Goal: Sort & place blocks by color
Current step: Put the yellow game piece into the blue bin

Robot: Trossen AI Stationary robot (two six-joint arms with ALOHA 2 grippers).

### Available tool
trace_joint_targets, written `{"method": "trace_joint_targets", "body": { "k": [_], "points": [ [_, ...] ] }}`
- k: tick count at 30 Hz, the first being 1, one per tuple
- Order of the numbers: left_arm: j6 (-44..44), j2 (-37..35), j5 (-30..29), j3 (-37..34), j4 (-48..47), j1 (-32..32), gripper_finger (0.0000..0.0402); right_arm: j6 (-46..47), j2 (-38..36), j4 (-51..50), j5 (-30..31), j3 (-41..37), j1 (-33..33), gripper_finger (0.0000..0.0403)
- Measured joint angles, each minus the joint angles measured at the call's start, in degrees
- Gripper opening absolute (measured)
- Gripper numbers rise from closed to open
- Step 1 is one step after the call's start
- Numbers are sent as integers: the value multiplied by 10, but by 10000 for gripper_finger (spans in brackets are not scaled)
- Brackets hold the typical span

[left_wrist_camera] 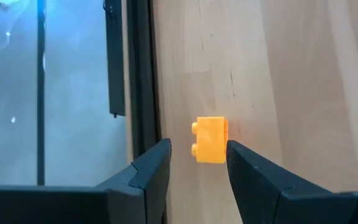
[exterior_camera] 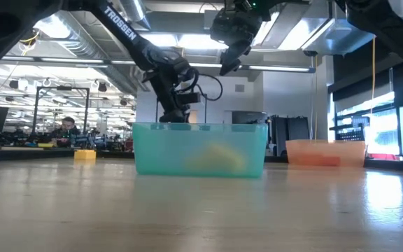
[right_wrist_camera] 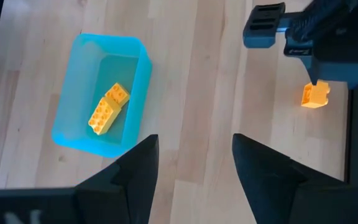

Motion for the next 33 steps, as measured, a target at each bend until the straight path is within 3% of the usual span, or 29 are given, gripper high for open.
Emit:
{"method": "trace_joint_targets", "body": {
  "k": [7,18,26,30,33],
  "points": [
    [-77,5,-31,0,-4,-9,149,-1,0,0,0,0,0,205],
    [-63,5,-90,0,3,-31,149,-1,0,0,0,0,0,205],
    [23,5,-39,0,3,-24,149,-1,0,0,0,0,0,205],
    [31,5,22,0,3,-10,149,0,0,0,0,0,0,205],
    [31,5,30,0,3,1,149,0,0,0,-4,0,0,205]
  ]
}}
